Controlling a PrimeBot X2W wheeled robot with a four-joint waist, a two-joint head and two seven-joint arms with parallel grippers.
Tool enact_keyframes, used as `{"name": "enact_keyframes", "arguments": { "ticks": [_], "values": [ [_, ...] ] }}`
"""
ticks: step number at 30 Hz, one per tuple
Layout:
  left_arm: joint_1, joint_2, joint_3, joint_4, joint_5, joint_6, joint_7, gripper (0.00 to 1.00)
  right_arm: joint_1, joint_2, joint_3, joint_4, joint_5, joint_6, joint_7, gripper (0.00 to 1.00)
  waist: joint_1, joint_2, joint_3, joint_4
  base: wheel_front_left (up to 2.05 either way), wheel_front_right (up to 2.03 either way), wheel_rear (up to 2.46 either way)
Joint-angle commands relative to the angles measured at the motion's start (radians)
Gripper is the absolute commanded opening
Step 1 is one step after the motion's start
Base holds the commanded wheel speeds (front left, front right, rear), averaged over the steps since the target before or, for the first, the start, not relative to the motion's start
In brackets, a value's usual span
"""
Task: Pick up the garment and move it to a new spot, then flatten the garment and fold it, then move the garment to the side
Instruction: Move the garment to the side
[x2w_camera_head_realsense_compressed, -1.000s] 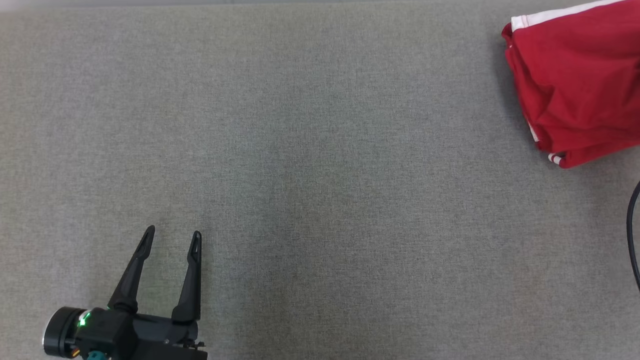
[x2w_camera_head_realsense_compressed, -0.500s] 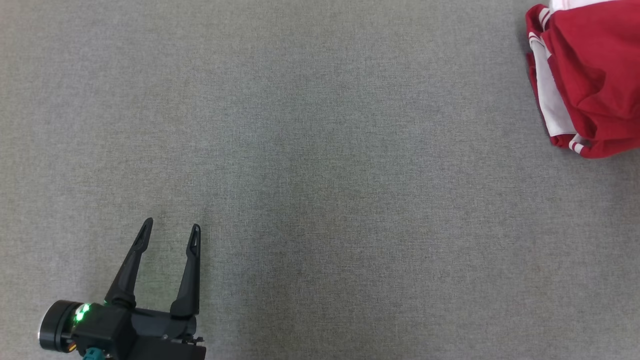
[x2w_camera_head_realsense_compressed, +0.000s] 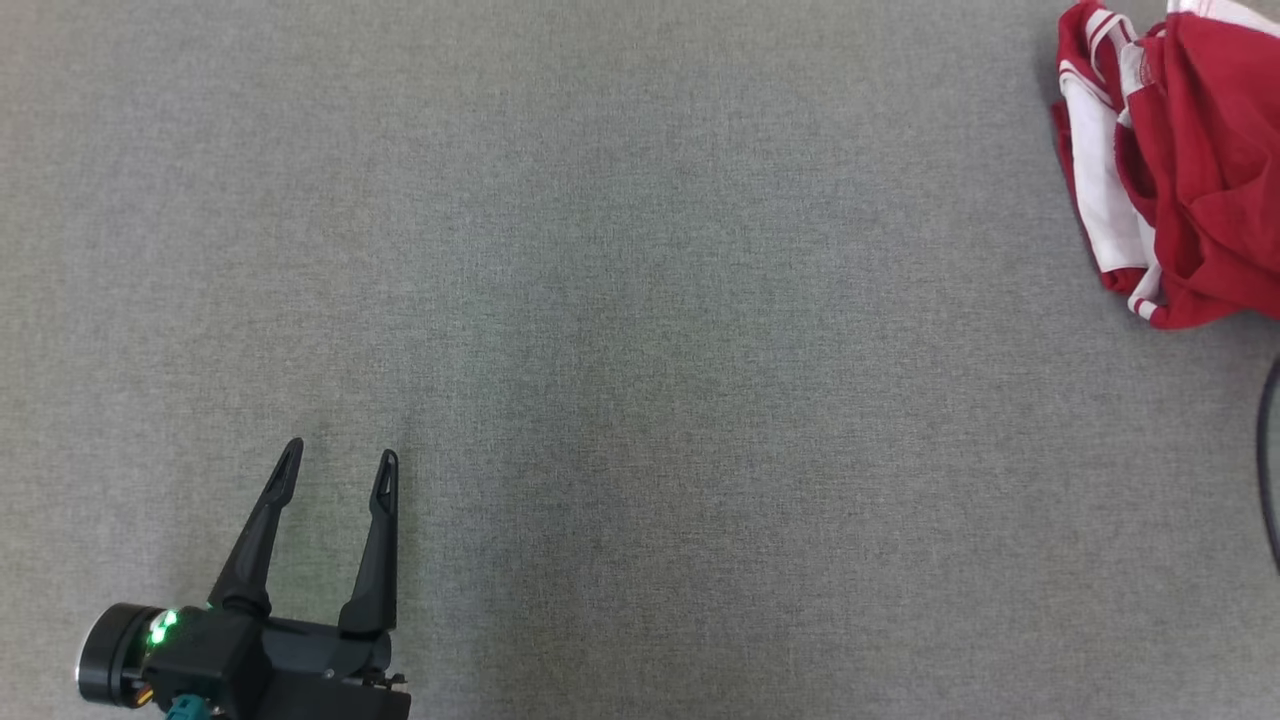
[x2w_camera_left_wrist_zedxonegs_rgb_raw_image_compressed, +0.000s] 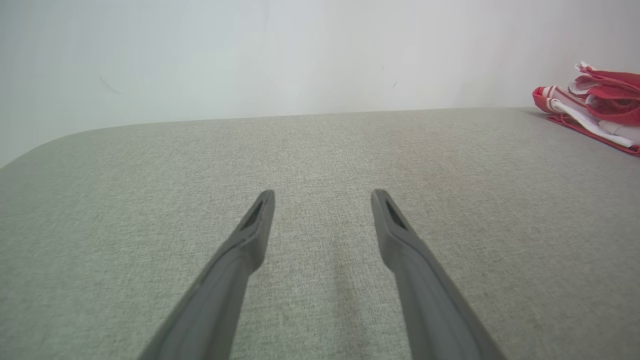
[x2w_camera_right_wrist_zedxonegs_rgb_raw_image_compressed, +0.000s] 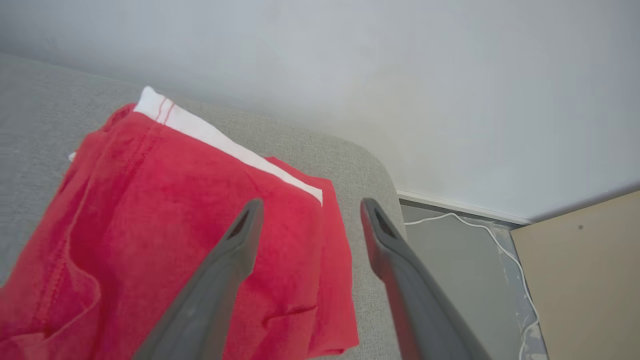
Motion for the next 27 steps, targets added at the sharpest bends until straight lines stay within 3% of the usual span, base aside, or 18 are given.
{"name": "enact_keyframes", "arguments": {
  "ticks": [1, 5, 11, 17, 27],
  "values": [
    [-0.003, 0.001, 0.001, 0.011, -0.006, 0.006, -0.009, 1.0, 0.001, 0.025, -0.011, 0.004, 0.025, -0.001, -0.034, 1.0, 0.0, 0.0, -0.014, -0.003, 0.0, 0.0, 0.0],
    [0.008, -0.005, 0.001, 0.025, -0.014, 0.01, -0.016, 1.0, 0.023, 0.049, -0.029, 0.009, 0.049, -0.001, -0.093, 1.0, 0.0, 0.0, -0.04, -0.008, 0.0, 0.0, 0.0],
    [0.04, -0.019, 0.005, 0.06, -0.037, 0.016, -0.035, 1.0, 0.098, 0.119, -0.093, -0.005, 0.132, -0.001, -0.272, 1.0, 0.0, 0.0, -0.12, -0.019, 0.0, 0.0, 0.0],
    [0.077, -0.024, 0.011, 0.077, -0.047, 0.026, -0.043, 1.0, 0.186, 0.175, -0.172, -0.029, 0.162, -0.001, -0.329, 1.0, 0.0, 0.0, -0.189, -0.029, 0.0, 0.0, 0.0],
    [0.133, -0.026, 0.031, 0.089, -0.07, 0.042, -0.054, 1.0, 0.43, 0.261, -0.512, -0.252, -0.046, -0.001, -0.33, 1.0, 0.0, 0.0, -0.276, -0.039, 0.0, 0.0, 0.0]
  ]
}}
